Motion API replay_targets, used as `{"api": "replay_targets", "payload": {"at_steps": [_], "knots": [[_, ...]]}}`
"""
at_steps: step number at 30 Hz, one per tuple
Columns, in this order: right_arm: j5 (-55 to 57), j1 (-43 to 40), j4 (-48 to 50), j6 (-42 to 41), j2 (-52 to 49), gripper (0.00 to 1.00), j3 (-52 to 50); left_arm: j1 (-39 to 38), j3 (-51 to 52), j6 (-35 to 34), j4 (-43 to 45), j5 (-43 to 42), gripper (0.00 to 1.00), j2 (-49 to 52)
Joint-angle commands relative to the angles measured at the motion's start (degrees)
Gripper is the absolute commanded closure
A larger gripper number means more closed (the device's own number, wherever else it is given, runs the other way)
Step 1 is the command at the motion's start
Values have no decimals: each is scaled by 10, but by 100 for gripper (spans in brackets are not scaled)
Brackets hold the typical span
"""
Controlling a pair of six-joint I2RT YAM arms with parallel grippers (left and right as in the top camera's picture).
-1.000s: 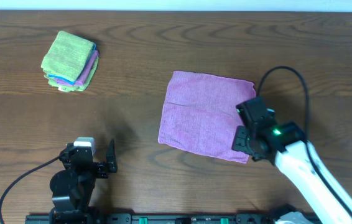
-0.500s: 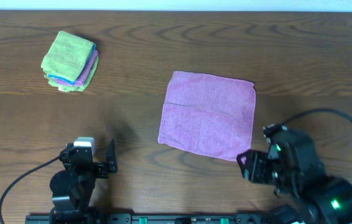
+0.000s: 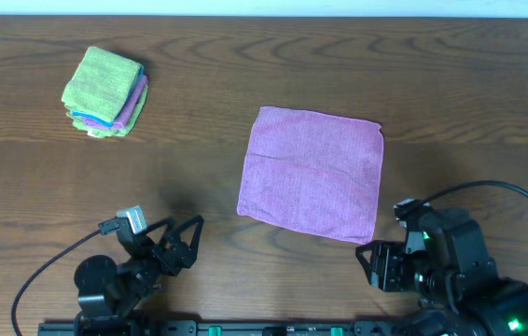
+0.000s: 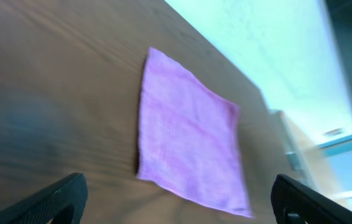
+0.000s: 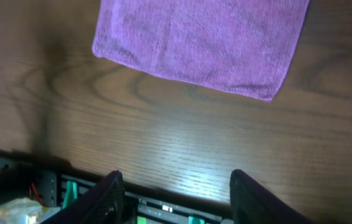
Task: Fold the cloth
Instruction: 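Release the cloth and retract the right gripper, then move the left gripper to grasp the cloth's lower left corner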
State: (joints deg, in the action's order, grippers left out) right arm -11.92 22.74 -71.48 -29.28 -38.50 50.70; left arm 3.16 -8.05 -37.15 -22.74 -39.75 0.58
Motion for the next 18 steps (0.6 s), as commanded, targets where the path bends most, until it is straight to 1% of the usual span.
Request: {"api": "replay_targets", "payload": {"at_steps": [1, 4, 5, 6, 9, 11, 13, 18], "knots": [[-3, 3, -10, 9, 2, 46, 10, -2, 9, -73, 2, -31, 4, -3], [-3, 3, -16, 12, 2, 46, 10, -2, 9, -76, 6, -50, 5, -3], [-3, 3, -16, 17, 2, 46, 9, -2, 9, -64, 14, -69, 0, -3], [-1, 3, -15, 17, 1, 45, 9, -2, 9, -61, 16, -84, 7, -3], [15, 2, -1, 17, 0, 46, 9, -4, 9, -59, -13, -89, 6, 11], [21, 2, 19, 17, -5, 46, 9, -14, 9, -45, -10, -93, 7, 38], [21, 2, 34, 17, -14, 45, 9, -29, 9, -34, 11, -91, 6, 67], [21, 2, 51, 17, -49, 48, 9, -78, 6, -22, 116, -52, 8, 186]]}}
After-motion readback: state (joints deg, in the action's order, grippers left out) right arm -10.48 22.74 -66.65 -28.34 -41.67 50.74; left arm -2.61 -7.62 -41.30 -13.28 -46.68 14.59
